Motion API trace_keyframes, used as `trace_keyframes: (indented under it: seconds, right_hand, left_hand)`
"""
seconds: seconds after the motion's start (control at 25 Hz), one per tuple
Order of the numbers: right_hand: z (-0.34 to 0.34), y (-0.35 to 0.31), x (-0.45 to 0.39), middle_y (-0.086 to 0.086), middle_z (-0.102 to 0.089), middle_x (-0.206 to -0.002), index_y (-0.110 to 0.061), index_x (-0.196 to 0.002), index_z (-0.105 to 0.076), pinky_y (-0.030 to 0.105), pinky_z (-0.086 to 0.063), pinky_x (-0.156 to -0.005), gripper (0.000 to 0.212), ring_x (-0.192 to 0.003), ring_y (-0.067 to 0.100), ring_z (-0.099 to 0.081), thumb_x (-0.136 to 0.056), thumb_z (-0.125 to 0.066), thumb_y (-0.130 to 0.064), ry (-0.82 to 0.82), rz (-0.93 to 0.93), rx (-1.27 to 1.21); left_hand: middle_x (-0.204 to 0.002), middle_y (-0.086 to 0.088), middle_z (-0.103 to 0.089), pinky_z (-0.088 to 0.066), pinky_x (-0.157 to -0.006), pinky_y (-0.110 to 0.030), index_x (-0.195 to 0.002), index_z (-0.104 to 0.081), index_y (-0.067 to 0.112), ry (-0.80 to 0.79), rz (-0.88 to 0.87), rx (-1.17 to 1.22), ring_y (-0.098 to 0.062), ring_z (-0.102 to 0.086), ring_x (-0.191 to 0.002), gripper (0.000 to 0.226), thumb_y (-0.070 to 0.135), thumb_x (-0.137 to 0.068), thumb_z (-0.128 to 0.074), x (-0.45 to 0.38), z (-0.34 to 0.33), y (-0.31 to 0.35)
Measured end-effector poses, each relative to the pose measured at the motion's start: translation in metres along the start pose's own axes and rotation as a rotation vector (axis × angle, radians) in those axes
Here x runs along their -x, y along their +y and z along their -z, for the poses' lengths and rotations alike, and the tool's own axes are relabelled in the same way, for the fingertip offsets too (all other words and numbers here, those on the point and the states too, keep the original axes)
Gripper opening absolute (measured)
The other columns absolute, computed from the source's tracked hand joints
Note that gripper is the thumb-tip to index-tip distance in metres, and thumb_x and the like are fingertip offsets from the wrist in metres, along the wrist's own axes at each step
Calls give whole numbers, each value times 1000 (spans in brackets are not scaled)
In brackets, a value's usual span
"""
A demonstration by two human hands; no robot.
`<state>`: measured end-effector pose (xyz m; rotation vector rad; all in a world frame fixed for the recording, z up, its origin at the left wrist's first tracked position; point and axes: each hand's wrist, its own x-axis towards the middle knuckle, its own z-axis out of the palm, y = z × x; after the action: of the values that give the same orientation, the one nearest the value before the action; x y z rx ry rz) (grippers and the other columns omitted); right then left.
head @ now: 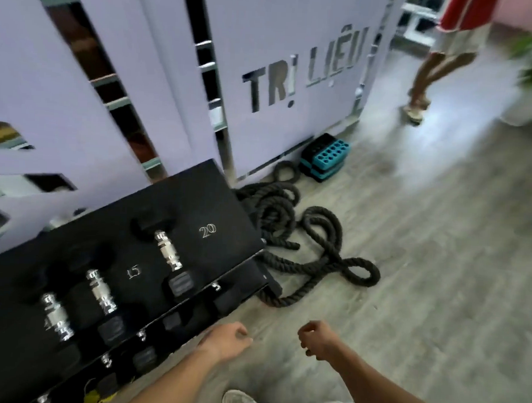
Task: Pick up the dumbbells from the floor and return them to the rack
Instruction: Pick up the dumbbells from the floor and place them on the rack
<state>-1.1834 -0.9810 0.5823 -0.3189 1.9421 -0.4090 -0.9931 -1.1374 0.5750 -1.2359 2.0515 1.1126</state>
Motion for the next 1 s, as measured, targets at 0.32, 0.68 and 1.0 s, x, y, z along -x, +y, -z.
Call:
trace_keyframes:
  seconds: [0.32,0.68,1.0]
  right_hand:
    - [67,286,111,9,-70,-79,-15,-80,-68,17,-42,-49,22,-65,18,-63,-83,-46,-16,277,-184,-455]
    - [47,547,215,6,-59,-74,-17,-64,-54,26,-45,-68,21,-70,19,-56,-84,-48,-12,546,-575,-910]
    - [83,612,198,0,-59,-67,-19,-70,-61,25,-46,-61,24,-61,16,-56,-88,-49,-9,477,-693,-1073]
  left_hand:
    - [-80,10,-58,-41,-62,-14,-89,-55,34,-221,-330,-387,-1,-52,-62,13,38,-94,-66,50,-200,196]
    - [-73,5,-60,-42,-58,-10,-88,-63,21,-639,-588,-660,-5,-53,-65,9,17,-96,-66,123,-443,337]
    - [-93,7,-69,-40,-63,1,-99,-68,23,-791,-599,-785,-4,-61,-84,7,27,-93,-69,86,-523,404]
